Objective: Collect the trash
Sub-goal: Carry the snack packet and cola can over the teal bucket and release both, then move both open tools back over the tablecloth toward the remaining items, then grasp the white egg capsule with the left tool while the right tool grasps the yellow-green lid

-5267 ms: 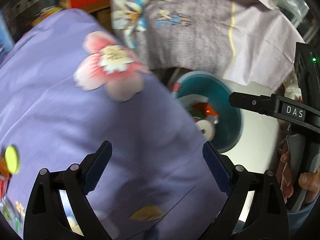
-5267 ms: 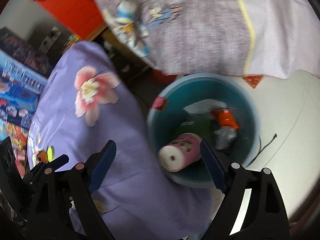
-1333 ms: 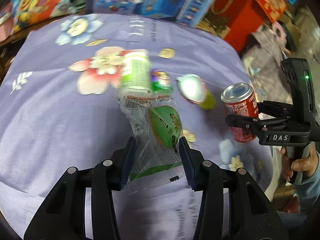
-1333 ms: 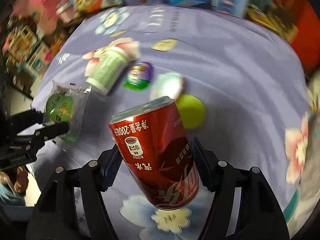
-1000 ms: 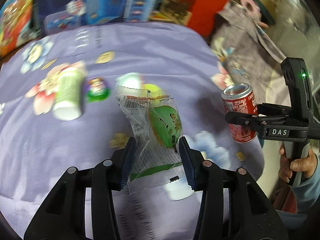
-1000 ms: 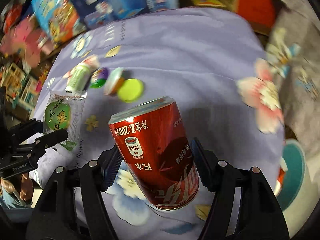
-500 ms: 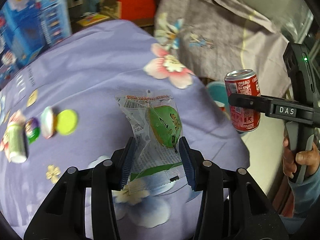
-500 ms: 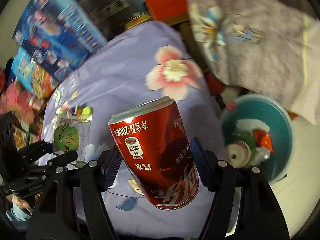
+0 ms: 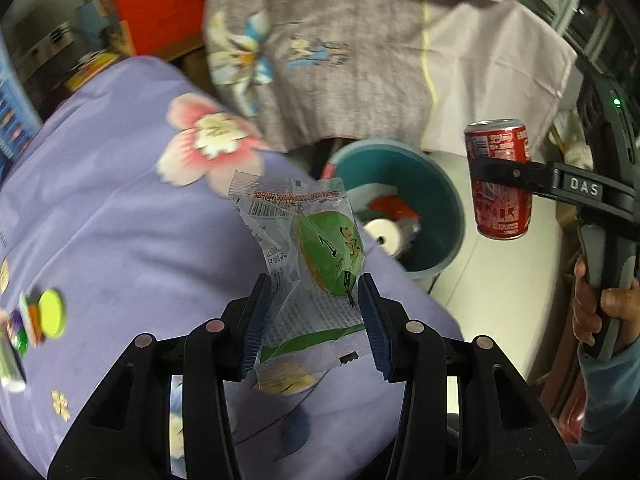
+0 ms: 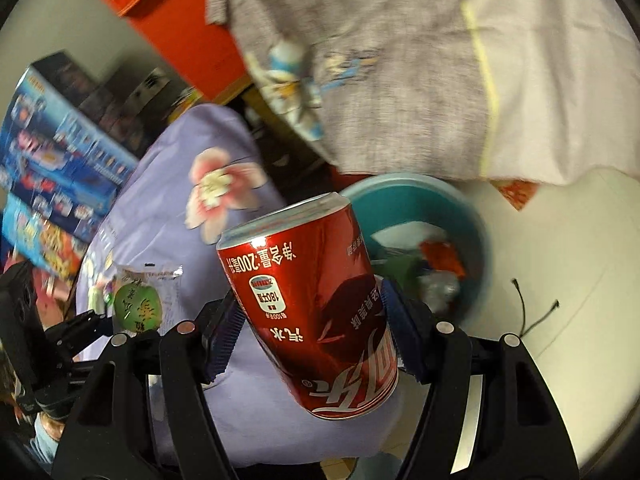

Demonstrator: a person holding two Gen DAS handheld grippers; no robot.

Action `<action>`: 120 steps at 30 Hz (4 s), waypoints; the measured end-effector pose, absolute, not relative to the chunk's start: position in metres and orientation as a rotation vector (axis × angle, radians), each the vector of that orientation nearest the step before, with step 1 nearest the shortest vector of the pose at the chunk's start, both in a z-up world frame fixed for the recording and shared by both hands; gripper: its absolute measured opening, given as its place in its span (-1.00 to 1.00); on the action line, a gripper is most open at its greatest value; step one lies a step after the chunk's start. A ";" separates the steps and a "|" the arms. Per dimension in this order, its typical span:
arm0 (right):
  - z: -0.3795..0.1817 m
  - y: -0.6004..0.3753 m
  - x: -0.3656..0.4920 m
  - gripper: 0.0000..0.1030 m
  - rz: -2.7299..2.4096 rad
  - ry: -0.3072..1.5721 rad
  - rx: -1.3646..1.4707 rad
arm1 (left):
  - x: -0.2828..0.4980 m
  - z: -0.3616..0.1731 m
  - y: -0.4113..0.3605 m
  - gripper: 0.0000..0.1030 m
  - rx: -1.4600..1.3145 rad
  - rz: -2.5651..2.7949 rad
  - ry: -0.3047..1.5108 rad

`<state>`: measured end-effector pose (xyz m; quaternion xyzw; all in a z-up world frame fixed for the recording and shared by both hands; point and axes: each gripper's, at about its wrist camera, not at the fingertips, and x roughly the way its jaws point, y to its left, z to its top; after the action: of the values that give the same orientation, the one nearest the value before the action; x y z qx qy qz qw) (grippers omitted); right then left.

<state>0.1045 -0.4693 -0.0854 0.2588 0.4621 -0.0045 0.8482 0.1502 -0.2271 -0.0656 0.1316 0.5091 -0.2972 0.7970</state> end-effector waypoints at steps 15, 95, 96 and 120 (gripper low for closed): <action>-0.124 -0.512 0.111 0.24 -0.123 1.044 0.649 | 0.179 -0.103 -0.314 -0.10 0.318 -0.771 1.153; -0.102 -0.216 0.198 0.58 0.210 1.259 0.379 | 0.168 -0.079 0.006 0.77 -0.068 -0.298 1.105; -0.102 -0.207 0.200 0.58 0.215 1.265 0.370 | 0.168 -0.079 0.022 0.77 -0.083 -0.279 1.100; -0.110 -0.091 0.276 0.58 0.244 1.304 0.332 | 0.211 -0.090 0.123 0.77 -0.198 -0.248 1.059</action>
<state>0.2758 -0.0908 -0.1096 0.1536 0.6023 0.1127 0.7752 0.2110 0.1233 -0.0897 -0.0941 0.5030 -0.1177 0.8511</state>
